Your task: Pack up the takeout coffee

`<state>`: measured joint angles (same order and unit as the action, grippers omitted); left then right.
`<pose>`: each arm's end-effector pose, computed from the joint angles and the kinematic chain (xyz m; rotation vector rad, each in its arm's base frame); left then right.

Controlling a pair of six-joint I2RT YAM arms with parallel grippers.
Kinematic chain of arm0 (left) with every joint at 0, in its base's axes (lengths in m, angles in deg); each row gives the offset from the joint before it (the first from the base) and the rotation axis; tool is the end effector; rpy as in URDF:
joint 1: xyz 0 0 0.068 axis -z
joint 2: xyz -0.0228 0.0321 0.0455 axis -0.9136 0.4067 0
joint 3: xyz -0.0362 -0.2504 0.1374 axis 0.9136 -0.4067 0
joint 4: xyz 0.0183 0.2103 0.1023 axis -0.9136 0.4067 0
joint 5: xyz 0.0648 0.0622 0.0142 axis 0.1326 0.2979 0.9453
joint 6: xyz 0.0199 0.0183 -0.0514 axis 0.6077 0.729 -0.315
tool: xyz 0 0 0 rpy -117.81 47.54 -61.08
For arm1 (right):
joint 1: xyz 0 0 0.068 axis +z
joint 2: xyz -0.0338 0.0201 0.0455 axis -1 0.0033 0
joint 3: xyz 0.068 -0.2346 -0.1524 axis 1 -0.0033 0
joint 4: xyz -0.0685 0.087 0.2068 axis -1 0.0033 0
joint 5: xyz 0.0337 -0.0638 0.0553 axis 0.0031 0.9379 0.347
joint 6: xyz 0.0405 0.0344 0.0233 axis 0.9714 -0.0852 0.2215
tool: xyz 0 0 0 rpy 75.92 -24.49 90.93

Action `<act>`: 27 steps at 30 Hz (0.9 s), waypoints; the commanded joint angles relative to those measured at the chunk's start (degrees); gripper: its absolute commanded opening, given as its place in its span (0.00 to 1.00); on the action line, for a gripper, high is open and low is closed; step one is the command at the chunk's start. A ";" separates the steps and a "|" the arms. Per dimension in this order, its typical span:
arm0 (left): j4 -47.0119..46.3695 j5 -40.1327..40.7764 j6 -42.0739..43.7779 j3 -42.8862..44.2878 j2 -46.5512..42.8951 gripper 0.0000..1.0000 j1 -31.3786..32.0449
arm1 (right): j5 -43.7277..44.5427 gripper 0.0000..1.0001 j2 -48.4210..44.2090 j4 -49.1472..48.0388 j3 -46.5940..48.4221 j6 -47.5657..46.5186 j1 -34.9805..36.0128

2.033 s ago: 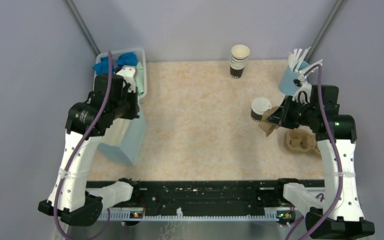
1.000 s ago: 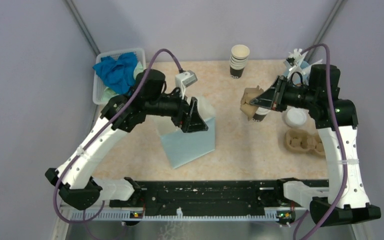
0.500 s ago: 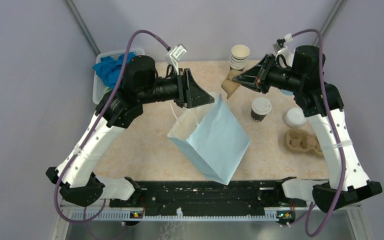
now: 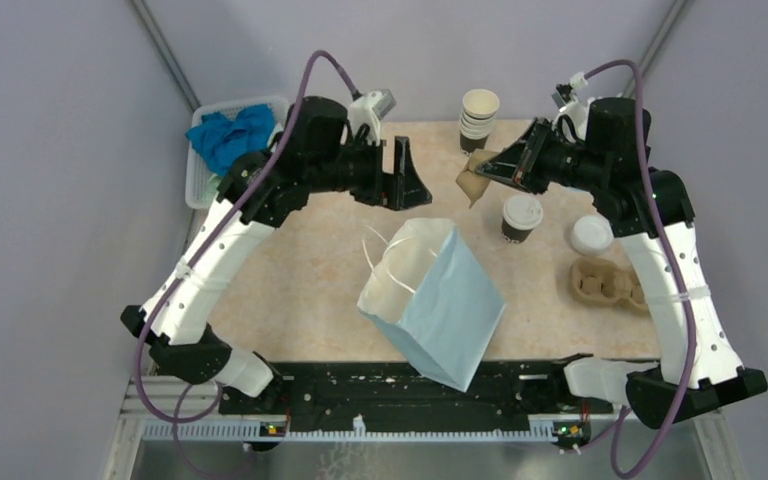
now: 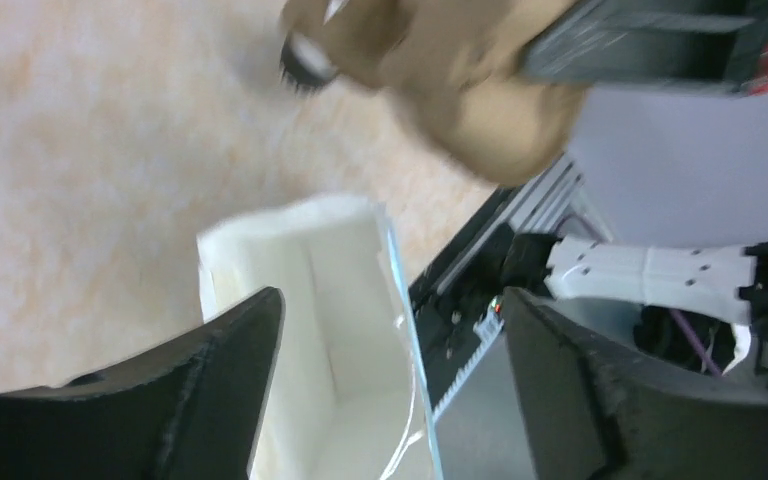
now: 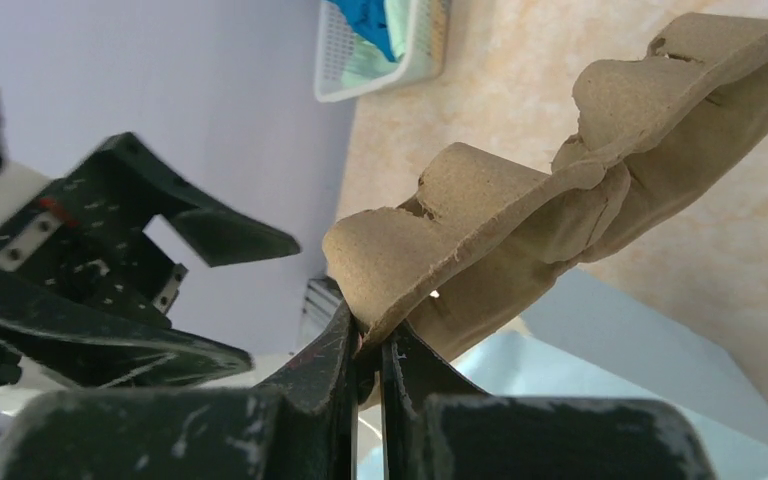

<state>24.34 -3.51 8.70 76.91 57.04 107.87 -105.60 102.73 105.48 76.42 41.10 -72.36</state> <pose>0.1847 -0.1832 0.5114 0.5293 2.0558 -1.0510 0.1799 0.0779 0.4823 0.1427 2.0933 1.1936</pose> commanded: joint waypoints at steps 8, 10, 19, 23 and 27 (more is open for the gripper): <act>6.03 6.89 -5.50 -26.36 -5.80 0.98 -3.81 | 3.11 0.02 -2.60 5.64 0.23 -11.83 0.36; 6.58 7.31 -4.55 -25.91 -4.95 0.98 -4.70 | 2.62 0.02 -2.28 5.64 0.14 -11.97 0.33; 5.93 3.35 -0.40 -30.11 -5.01 0.33 -10.50 | 1.82 0.02 -1.96 4.65 -1.52 -12.10 0.31; 9.72 7.87 4.10 -22.55 -2.39 0.05 -10.97 | 1.75 0.02 -1.44 4.52 -1.57 -12.43 0.38; 16.94 14.74 9.65 -4.66 2.83 0.00 -10.98 | 1.99 0.02 -1.44 4.40 -2.26 -12.79 0.31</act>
<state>37.43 4.77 11.63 57.23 57.37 97.12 -103.39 101.75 111.78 74.69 29.69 -72.36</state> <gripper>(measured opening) 0.028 0.052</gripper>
